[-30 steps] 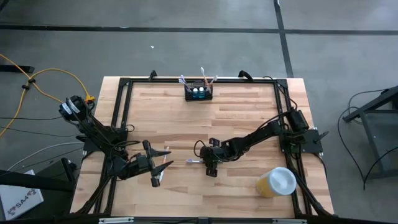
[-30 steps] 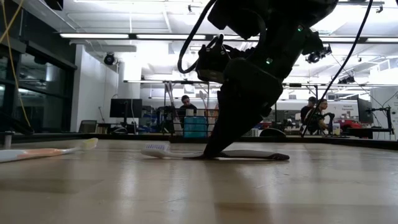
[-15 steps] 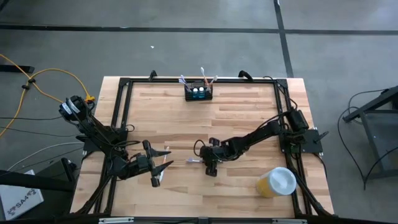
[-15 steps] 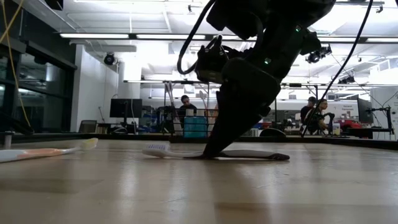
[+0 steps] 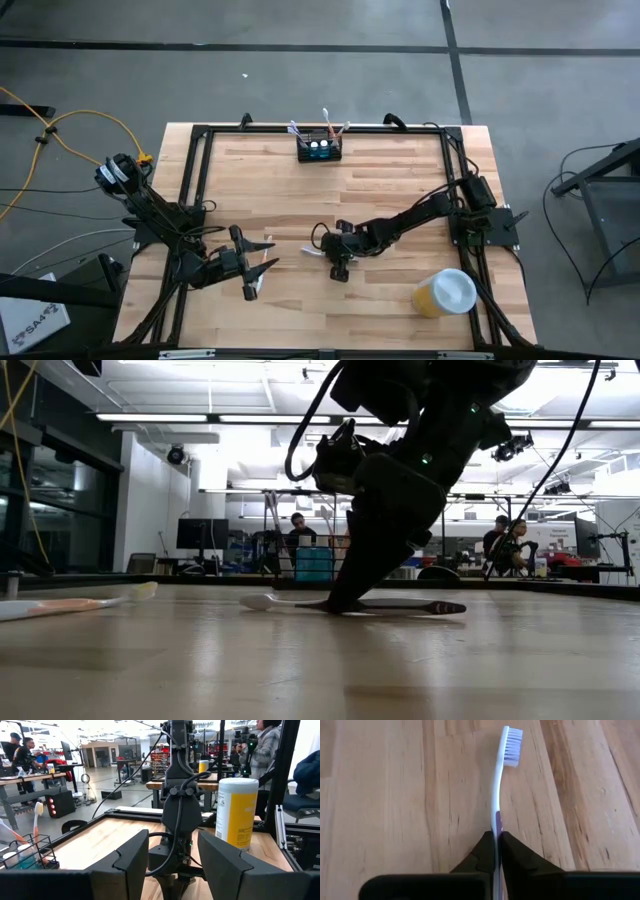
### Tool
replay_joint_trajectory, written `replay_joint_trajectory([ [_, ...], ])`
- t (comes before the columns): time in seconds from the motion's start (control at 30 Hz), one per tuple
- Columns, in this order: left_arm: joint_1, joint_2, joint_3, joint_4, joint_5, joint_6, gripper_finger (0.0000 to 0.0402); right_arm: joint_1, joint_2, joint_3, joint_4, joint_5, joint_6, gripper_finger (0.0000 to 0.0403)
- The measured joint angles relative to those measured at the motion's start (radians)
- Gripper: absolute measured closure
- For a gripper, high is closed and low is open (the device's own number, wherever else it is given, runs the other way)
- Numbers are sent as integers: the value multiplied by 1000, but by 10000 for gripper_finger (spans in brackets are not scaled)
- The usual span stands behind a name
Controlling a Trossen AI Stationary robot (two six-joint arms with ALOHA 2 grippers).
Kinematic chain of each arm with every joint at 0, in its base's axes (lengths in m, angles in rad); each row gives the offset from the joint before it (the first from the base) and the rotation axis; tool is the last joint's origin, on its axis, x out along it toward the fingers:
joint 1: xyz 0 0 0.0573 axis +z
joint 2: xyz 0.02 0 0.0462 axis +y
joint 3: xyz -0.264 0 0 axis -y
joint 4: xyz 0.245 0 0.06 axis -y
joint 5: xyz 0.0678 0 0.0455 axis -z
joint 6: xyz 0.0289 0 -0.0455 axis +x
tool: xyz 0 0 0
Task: Pick & Place toothbrushing station
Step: Put the purple toothbrush into the wire organizer
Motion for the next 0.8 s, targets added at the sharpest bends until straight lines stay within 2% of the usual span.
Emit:
replay_joint_trajectory([
  [0.27, 0, 0, 0, 0, 0, 0, 234, -2, -12, -2, 0, -3, -9, 397],
  [0.47, 0, 0, 0, 0, 0, 0, 234, 0, -67, -7, -29, 55, -41, 398],
  [0.8, 0, 0, 0, 8, 2, -10, 234, -1, -234, -6, 6, 304, -143, 399],
])
